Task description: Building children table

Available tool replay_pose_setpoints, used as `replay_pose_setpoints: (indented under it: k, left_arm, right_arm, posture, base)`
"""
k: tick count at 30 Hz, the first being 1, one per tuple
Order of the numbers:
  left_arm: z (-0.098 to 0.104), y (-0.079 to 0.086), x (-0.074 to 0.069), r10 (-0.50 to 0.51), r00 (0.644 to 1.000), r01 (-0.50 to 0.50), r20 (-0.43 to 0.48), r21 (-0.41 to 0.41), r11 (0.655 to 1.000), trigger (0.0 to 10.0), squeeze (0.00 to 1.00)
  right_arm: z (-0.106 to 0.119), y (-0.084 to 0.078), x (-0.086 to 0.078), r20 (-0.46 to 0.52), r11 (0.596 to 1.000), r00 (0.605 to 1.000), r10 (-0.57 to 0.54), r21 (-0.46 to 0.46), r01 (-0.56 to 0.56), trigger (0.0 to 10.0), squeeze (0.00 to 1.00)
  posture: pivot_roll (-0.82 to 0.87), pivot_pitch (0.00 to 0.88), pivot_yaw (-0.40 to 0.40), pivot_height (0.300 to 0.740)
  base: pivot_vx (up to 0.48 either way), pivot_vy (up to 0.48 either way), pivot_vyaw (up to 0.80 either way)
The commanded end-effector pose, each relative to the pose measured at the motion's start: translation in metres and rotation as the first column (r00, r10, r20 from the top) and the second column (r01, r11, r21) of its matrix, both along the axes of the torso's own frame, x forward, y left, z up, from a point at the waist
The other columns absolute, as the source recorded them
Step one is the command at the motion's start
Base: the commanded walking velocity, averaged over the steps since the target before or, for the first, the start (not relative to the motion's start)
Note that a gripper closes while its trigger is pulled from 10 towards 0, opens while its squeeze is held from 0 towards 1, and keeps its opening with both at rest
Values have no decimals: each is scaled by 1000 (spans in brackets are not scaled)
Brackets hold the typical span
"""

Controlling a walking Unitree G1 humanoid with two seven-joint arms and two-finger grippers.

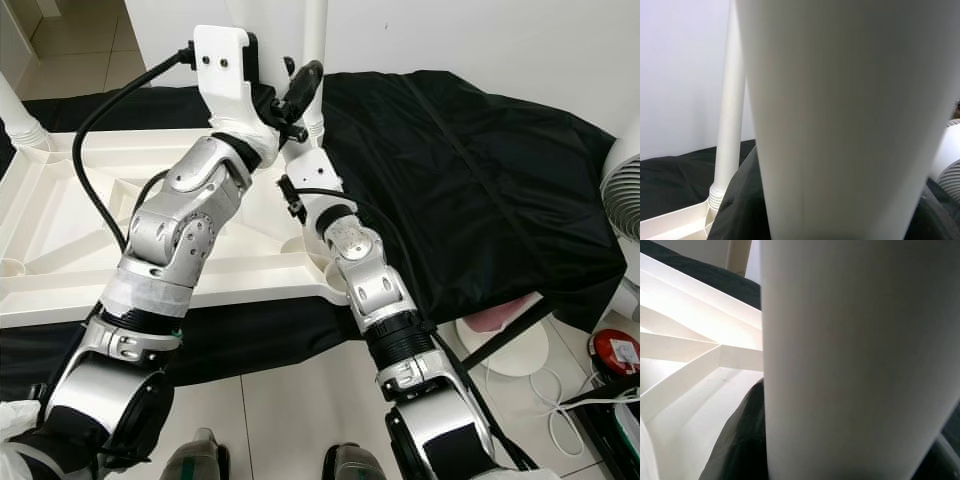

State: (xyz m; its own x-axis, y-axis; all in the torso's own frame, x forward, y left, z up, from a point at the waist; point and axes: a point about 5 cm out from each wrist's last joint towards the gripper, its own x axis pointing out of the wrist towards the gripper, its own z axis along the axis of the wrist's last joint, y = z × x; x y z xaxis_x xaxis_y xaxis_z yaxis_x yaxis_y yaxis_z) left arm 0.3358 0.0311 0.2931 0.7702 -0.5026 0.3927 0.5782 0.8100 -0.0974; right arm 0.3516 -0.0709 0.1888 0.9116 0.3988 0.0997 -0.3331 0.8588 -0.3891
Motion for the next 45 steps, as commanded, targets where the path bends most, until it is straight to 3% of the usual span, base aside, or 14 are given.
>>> replay_pose_setpoints:
  k: [1,2,8,10,11,18,20,21,24,26,27,33,38,45]
  left_arm:
    - [9,-2,-5,-8,999,8,53,-2,1000,10000,0]
    - [10,-3,-7,-30,997,31,67,-11,999,10000,1000]
    - [11,-6,-11,-83,993,83,82,-5,996,10000,1000]
    - [10,-6,-11,-85,993,85,84,0,996,10000,945]
    - [9,-7,-12,-88,993,88,82,2,996,10000,0]
    - [11,-4,-15,-110,989,112,101,-14,994,10000,0]
    - [11,-4,-15,-110,989,112,101,-14,994,10000,0]
    - [12,-1,-15,-101,989,105,112,-33,994,10000,0]
    - [13,0,-15,-100,989,105,113,-45,993,10000,0]
    - [15,3,-16,-101,987,111,122,-70,991,10000,0]
    - [15,3,-16,-101,987,111,122,-70,991,10000,0]
    - [20,14,-15,-107,986,125,125,-152,980,10000,0]
    - [14,17,-11,-80,990,94,116,-117,989,10000,0]
    - [0,18,-10,-73,993,79,92,-64,995,10000,0]
  right_arm:
    - [-2,-3,0,20,1000,1000,-21,-13,21,10000,0]
    - [1,-3,0,32,999,999,-31,14,30,10000,0]
    - [11,-1,0,79,993,995,-66,105,57,10000,0]
    - [16,-2,-1,100,985,991,-92,153,76,10000,0]
    - [17,-3,-2,102,981,990,-100,179,80,10000,0]
    - [19,-8,-1,72,942,983,-170,306,140,10000,0]
    - [19,-8,-1,72,942,983,-170,306,140,10000,0]
    - [20,-12,1,25,899,979,-200,401,174,10000,0]
    - [20,-13,2,-6,868,979,-205,461,184,10000,0]
    - [19,-16,3,-62,810,977,-206,549,206,10000,0]
    - [19,-16,3,-62,810,977,-206,549,206,10000,0]
    - [17,-27,6,-136,720,968,-212,647,249,10000,0]
    - [16,-30,5,-156,688,966,-208,679,258,10000,0]
    - [17,-31,3,-155,682,967,-203,686,253,10000,0]
  posture:
    - [56,0,-7,740]
    - [54,0,-5,740]
    - [51,0,-3,740]
    - [51,0,-3,740]
    - [49,0,0,740]
    - [50,0,-3,740]
    - [50,0,-3,740]
    - [53,0,-7,740]
    - [53,0,-7,740]
    - [55,0,-11,740]
    - [55,0,-11,740]
    - [54,0,-12,740]
    - [50,0,-14,740]
    - [46,0,-13,740]
  base:
    - [0,0,0]
    - [0,0,0]
    - [0,0,0]
    - [0,0,0]
    - [0,0,0]
    - [0,0,0]
    - [0,0,0]
    - [0,0,0]
    - [0,0,0]
    - [0,0,0]
    - [0,0,0]
    - [0,0,0]
    - [0,0,0]
    - [0,0,0]
